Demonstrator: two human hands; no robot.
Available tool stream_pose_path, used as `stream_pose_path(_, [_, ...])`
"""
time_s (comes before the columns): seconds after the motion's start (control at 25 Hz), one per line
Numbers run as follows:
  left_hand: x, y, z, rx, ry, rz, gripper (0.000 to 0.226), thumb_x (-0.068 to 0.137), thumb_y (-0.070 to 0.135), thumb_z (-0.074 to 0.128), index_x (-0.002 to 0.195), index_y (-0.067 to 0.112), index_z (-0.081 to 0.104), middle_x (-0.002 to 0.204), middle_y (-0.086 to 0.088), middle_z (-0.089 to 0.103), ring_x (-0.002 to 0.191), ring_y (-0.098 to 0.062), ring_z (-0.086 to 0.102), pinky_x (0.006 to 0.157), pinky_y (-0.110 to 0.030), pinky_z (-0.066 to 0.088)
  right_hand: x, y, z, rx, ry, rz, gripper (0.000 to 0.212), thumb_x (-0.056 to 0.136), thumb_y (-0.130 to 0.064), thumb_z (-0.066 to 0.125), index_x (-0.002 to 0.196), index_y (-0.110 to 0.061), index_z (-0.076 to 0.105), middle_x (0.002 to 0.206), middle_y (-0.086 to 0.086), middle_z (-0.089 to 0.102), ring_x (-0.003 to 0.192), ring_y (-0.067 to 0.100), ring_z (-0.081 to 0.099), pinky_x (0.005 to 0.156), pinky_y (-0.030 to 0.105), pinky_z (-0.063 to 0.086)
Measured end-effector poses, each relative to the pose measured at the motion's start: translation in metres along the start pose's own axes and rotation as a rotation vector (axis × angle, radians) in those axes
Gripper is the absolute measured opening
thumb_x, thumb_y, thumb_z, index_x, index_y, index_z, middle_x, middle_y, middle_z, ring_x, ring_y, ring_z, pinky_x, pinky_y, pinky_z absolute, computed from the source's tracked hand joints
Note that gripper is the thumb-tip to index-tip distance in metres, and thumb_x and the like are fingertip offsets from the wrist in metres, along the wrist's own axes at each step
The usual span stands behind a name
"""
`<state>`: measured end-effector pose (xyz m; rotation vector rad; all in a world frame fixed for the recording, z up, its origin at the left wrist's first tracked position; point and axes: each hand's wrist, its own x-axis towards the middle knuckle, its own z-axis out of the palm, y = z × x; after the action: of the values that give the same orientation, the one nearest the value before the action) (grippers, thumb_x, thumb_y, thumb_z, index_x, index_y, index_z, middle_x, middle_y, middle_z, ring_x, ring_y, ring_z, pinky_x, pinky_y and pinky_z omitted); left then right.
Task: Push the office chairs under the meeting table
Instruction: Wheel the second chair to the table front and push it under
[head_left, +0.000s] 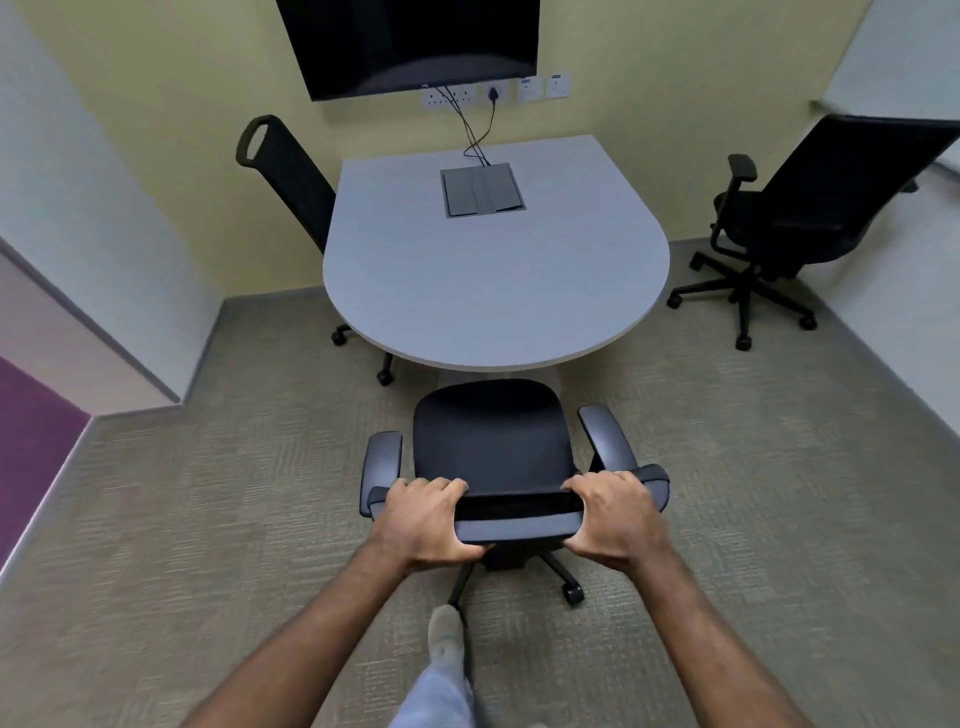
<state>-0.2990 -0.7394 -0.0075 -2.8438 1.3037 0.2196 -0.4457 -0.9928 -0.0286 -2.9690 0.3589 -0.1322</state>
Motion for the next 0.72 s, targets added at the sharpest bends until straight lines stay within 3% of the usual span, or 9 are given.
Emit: stream_pose_path(0.72, [-0.021,0.009,0.006,0.016,-0.053,-0.001,0.081,0.065,0.085,0.047,0.123,0.029,0.057,0.109,0.006,0.07,0.101,-0.021,0.065,0.09,-0.042,0.045,-0.022,-0.008,0.003,-0.034,-0.032,0.01,0.058,0.064,-0.073,0.063,0.107,-0.036,0.072,0.094,-0.014,0.073,0.092,0.013,0.068,0.093,0.036,0.052])
